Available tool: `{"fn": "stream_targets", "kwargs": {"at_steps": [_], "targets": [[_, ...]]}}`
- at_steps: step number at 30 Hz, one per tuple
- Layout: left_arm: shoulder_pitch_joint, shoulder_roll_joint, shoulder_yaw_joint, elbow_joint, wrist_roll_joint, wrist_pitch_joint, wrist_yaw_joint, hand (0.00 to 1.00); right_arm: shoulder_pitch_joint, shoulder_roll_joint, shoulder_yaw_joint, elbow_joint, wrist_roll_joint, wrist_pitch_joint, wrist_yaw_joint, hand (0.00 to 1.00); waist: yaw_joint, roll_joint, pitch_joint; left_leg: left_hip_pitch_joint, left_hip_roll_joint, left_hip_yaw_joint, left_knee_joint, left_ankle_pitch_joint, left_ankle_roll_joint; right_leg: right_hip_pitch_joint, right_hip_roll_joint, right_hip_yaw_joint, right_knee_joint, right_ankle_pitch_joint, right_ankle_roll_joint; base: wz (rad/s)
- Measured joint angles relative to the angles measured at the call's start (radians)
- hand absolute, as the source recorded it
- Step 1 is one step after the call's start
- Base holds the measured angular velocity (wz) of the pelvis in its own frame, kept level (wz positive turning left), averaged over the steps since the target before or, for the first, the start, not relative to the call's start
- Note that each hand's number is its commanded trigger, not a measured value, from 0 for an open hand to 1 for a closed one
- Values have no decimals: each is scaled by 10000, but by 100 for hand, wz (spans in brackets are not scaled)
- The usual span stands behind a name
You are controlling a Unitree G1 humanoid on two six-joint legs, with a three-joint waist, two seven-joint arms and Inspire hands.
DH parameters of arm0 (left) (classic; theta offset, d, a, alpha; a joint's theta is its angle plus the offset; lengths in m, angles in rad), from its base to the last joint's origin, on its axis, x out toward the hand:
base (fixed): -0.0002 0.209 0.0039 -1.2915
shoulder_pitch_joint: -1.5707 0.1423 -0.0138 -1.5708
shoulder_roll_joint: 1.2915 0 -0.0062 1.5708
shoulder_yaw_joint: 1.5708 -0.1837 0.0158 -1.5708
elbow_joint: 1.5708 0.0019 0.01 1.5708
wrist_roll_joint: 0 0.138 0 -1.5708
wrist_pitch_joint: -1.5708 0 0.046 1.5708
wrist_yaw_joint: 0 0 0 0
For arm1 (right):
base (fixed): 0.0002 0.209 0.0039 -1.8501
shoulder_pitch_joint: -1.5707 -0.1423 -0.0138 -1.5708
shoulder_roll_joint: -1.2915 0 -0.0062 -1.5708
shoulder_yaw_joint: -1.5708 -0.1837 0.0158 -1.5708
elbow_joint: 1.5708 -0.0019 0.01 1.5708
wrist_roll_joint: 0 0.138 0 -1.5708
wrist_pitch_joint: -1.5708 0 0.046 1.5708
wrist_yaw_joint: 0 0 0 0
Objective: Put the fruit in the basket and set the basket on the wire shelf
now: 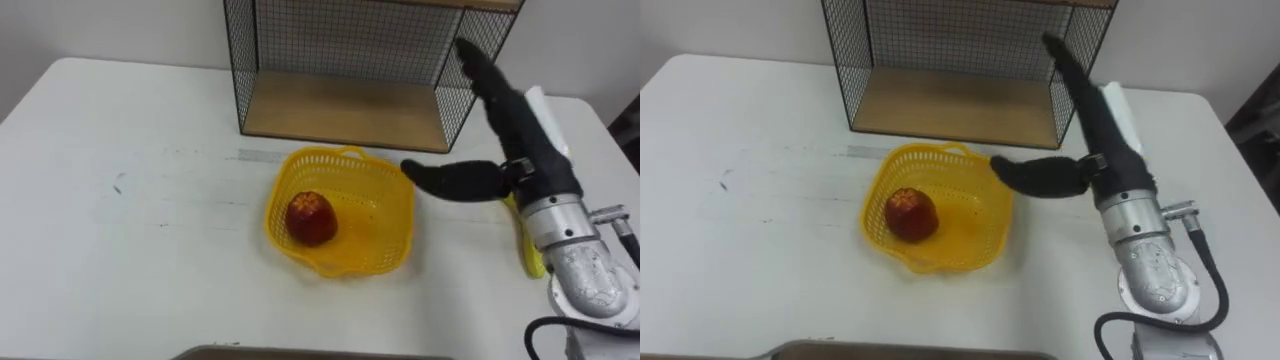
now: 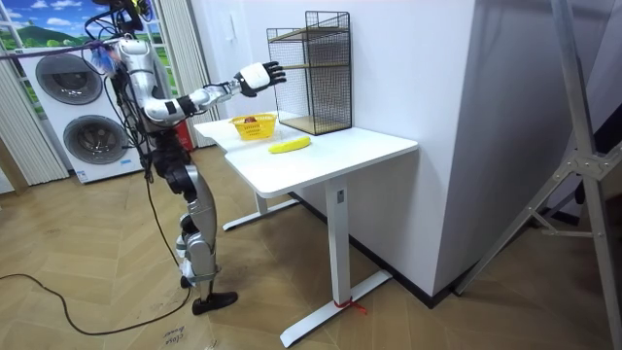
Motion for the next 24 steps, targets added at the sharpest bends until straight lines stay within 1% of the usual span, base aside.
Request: {"fn": "stream_targets", "kwargs": {"at_steps": [2,5,11,16,17,19,21,23,24], "targets": [[160,-17,61,-20,89,5,0,0,7,4,-133,29,-47,-38,-473,0,-175,-5,-4,21,-8,-2,-32,0,0,28,-4,-4,-18,2,6,0],[231,-38,365,-40,155,16,0,0,21,3,-354,227,-61,-81,-977,0,-280,0,-3,108,-12,-10,-76,0,0,137,2,-15,-99,7,15,0],[207,-31,587,-70,145,67,12,0,28,-2,-444,905,280,-74,-1770,0,-417,-39,-23,326,-11,57,-226,1,1,260,10,35,-121,-4,34,-3],[157,-27,639,-101,141,103,146,0,17,-21,-722,1524,428,-25,-2343,0,-394,-149,-21,409,-20,58,-255,1,2,306,12,67,-123,-9,41,-1],[161,-27,647,-105,151,114,146,0,-29,-48,-725,1843,420,-26,-2451,0,-387,-190,11,484,-20,77,-266,2,2,375,16,93,-129,-13,47,-4],[160,-31,661,-105,155,122,146,0,-32,-58,-727,2350,401,0,-2535,0,-361,-250,9,565,-20,123,-301,2,2,424,20,131,-139,-20,55,-7],[156,-39,667,-105,158,140,146,0,-31,-57,-726,2600,355,60,-2553,0,-323,-289,31,603,-19,205,-328,2,2,420,27,213,-133,-20,55,-11],[138,-22,674,-121,153,309,146,0,-36,-111,-721,2781,255,133,-2614,0,-291,-328,42,616,-21,225,-330,2,2,419,27,246,-130,-20,56,-5],[131,-14,673,-136,152,327,146,0,-36,-175,-721,2860,256,141,-2617,0,-276,-339,48,619,-21,222,-330,2,2,420,26,246,-128,-20,56,0]]}}
